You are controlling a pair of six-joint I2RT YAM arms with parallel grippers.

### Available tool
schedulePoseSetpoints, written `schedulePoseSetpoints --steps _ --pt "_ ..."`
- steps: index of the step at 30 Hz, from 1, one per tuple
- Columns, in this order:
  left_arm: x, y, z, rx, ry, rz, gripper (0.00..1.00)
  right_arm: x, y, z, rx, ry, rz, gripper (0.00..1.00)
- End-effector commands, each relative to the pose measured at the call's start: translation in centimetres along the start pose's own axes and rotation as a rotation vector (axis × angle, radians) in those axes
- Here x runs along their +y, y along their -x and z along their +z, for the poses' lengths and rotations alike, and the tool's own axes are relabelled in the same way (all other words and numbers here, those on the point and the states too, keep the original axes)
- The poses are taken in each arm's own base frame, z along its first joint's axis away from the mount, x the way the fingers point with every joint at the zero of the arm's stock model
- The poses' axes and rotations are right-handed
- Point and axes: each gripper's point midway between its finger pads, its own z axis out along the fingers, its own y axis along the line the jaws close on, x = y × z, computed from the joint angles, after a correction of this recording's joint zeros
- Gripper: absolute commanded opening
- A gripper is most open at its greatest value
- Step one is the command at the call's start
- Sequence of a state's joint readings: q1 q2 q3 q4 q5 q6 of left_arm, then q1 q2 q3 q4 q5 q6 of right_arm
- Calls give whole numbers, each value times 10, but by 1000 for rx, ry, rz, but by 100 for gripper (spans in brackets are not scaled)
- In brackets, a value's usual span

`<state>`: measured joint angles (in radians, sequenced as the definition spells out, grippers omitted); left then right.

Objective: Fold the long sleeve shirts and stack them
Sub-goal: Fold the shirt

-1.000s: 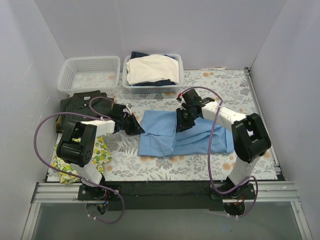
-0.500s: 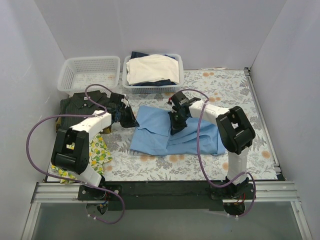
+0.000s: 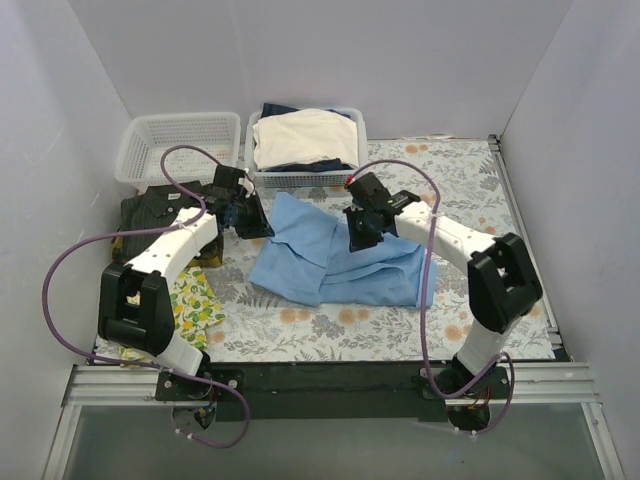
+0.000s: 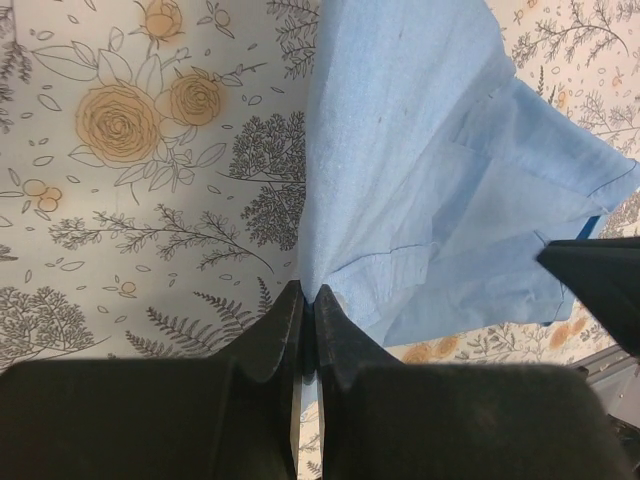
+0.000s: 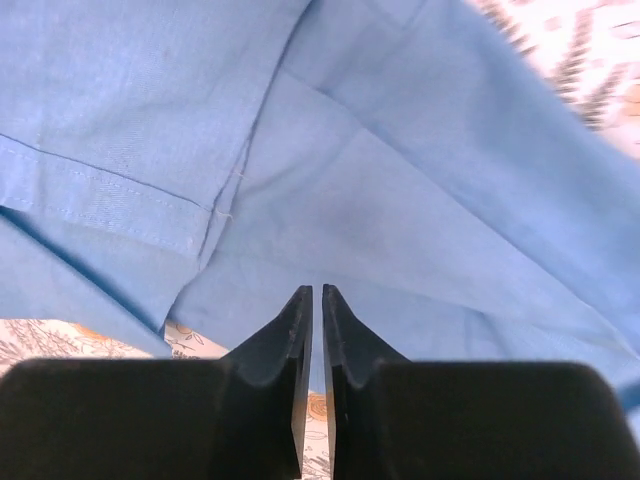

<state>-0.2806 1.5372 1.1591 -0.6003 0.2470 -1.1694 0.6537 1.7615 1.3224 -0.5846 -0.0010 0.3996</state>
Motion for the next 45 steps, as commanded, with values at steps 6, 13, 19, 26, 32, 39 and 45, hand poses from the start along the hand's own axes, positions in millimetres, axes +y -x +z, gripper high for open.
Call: schedulePoseSetpoints --steps 6,13,19,26,32,39,45 --pt "-4 28 -39 -93 71 30 0 -53 3 -33 -65 -166 80 18" --pt "-1 42 -44 -130 120 28 0 -71 -20 -31 -12 -203 82 20" --pt "-3 47 -45 -147 123 5 0 -80 -75 2 159 -189 80 18" --pt "-14 69 -54 -197 130 -41 0 -88 -123 15 281 -184 96 13" --pt "-12 72 -52 -194 154 -75 0 -88 -139 12 326 -178 101 12" --pt "2 62 -33 -144 213 -130 0 -47 -122 -3 299 -5 -16 15" --pt "-10 59 -22 -133 204 -136 0 -35 -112 -16 298 -10 -65 18"
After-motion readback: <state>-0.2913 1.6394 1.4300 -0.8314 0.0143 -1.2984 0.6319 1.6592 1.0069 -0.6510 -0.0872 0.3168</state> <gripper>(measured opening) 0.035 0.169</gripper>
